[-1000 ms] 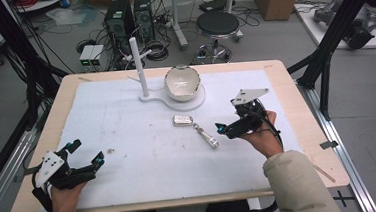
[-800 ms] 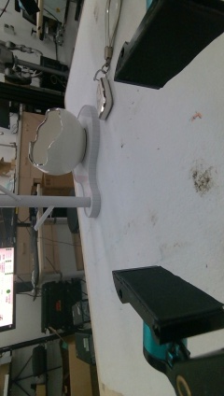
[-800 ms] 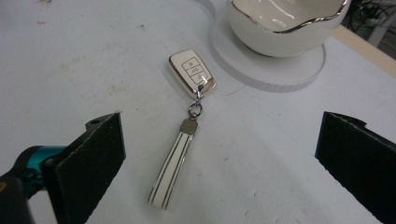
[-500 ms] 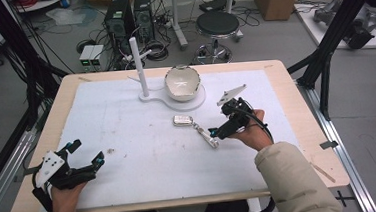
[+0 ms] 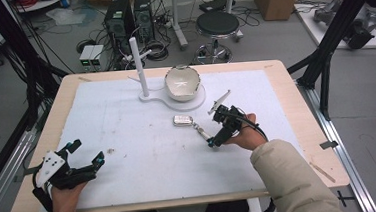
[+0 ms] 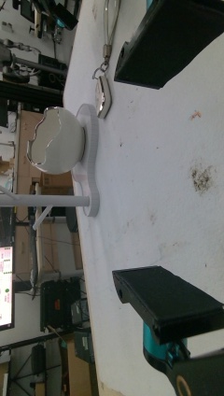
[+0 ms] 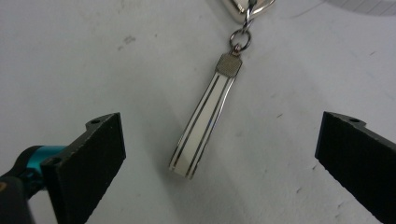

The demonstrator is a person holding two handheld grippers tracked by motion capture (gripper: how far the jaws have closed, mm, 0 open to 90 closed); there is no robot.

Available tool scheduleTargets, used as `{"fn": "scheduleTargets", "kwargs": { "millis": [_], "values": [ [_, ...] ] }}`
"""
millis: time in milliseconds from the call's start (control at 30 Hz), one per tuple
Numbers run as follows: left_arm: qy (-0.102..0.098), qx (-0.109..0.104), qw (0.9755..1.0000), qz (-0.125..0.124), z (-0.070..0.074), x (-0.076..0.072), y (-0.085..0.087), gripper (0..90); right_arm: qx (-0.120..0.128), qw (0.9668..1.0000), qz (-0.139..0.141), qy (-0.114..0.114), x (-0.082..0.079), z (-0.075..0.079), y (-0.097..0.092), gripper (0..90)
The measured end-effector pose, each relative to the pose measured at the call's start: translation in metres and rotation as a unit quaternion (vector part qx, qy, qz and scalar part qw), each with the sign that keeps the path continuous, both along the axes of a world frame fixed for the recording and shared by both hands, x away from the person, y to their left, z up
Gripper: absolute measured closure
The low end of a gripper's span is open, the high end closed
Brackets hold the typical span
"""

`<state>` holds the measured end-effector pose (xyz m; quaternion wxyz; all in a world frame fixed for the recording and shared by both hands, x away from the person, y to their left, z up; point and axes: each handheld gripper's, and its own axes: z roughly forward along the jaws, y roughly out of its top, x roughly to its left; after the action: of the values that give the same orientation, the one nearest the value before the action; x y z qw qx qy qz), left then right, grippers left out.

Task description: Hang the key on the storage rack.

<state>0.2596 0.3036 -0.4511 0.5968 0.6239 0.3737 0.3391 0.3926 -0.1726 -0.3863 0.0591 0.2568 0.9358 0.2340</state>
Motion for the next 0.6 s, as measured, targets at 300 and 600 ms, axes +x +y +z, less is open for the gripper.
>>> {"fn": "scheduleTargets", "kwargs": {
  "millis": [300, 600],
  "values": [
    [0.002, 0.001, 1.0000, 0.000, 0.000, 0.000, 0.000, 6.4, -0.040, 0.9988, 0.018, 0.020, 0.003, -0.012, 0.007, 4.3],
    [0.003, 0.001, 1.0000, -0.001, 0.000, 0.000, 0.000, 6.3, -0.069, 0.9962, 0.037, 0.039, 0.003, -0.020, 0.012, 16.4]
  ]
}}
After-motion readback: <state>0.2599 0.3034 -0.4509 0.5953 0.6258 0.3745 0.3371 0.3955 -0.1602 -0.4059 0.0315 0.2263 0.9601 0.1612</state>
